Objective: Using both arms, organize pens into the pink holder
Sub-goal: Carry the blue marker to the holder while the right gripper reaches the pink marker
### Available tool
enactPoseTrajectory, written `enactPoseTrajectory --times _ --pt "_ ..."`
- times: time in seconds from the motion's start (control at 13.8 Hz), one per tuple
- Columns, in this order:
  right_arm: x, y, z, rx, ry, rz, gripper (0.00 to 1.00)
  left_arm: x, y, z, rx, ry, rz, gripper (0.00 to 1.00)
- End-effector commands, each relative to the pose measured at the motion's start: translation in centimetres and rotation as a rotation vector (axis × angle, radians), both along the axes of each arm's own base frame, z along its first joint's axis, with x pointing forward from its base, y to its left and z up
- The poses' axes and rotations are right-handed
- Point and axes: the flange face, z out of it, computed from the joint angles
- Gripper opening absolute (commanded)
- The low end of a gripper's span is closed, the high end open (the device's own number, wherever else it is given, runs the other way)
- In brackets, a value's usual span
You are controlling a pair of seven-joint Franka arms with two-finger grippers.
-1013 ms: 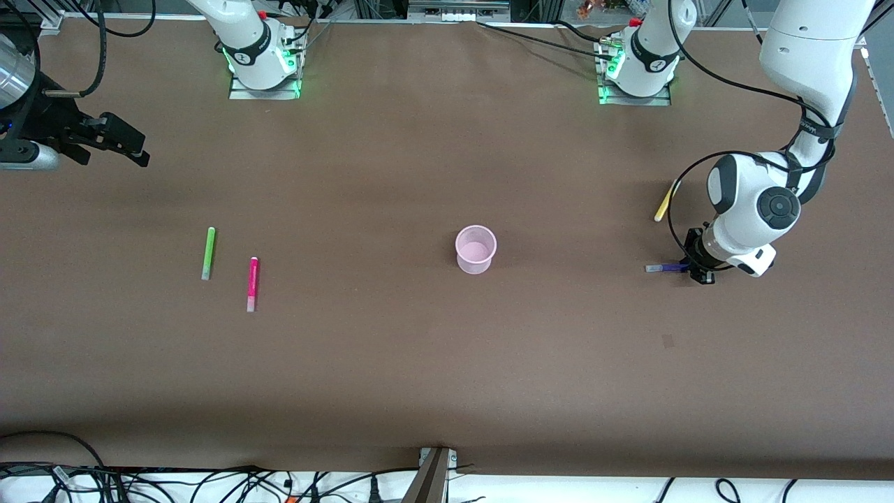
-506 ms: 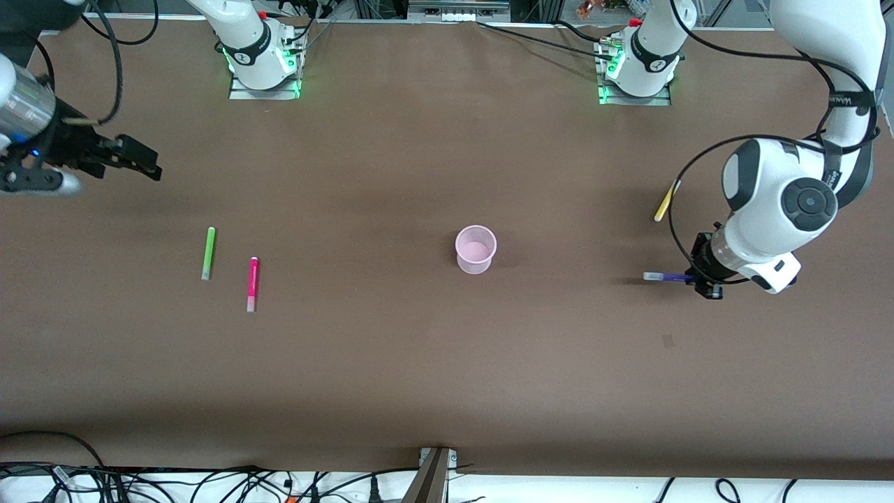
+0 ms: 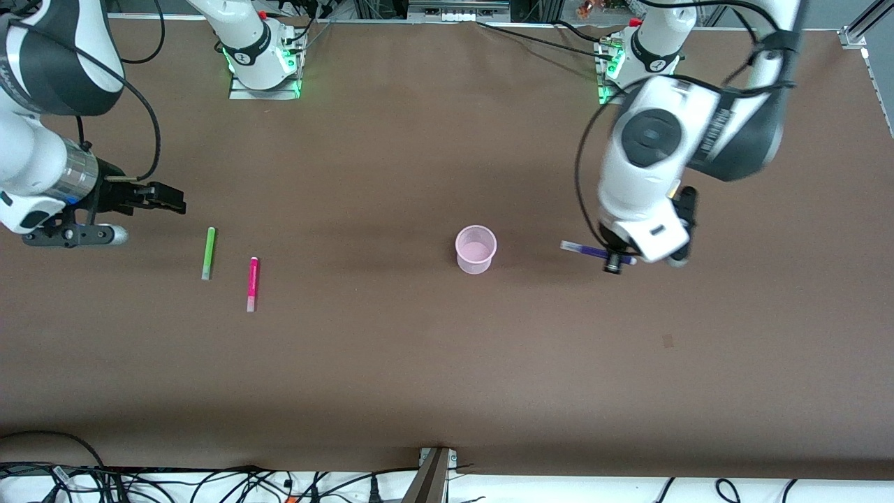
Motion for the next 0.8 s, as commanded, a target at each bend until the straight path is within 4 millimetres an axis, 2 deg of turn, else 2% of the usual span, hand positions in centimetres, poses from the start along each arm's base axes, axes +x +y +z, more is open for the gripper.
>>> enactPoseTrajectory --times 0.0,0.07,0.22,0.36,0.43,0.65,0.72 --pt "1.4 1.5 -3.8 -0.002 0.002 0.030 1.00 -1.3 -7.0 -2.0 0.078 -0.058 -0.005 0.00" --pt "1.4 2.1 -5.4 0.001 -0.006 0.033 1.00 -2.1 -9.3 -2.8 0.097 -0.081 -0.017 0.00" --pt "0.9 2.8 -9.7 0.007 -0.044 0.039 1.00 -3.3 -12.8 -4.9 0.144 -0.129 -0.032 0.00" --pt "0.3 2.8 -13.9 0.013 -0.085 0.035 1.00 -3.8 -14.9 -6.3 0.188 -0.183 -0.035 0.00" --pt "0.4 2.8 -15.7 0.015 -0.096 0.034 1.00 -4.8 -16.1 -7.5 0.226 -0.193 -0.048 0.00" --pt "1.0 2.9 -20.1 0.026 -0.112 0.027 0.99 -5.9 -17.4 -8.9 0.276 -0.223 -0.061 0.00" --pt "0.7 2.8 -21.5 0.026 -0.122 0.025 0.99 -6.1 -17.5 -9.5 0.304 -0.226 -0.071 0.00"
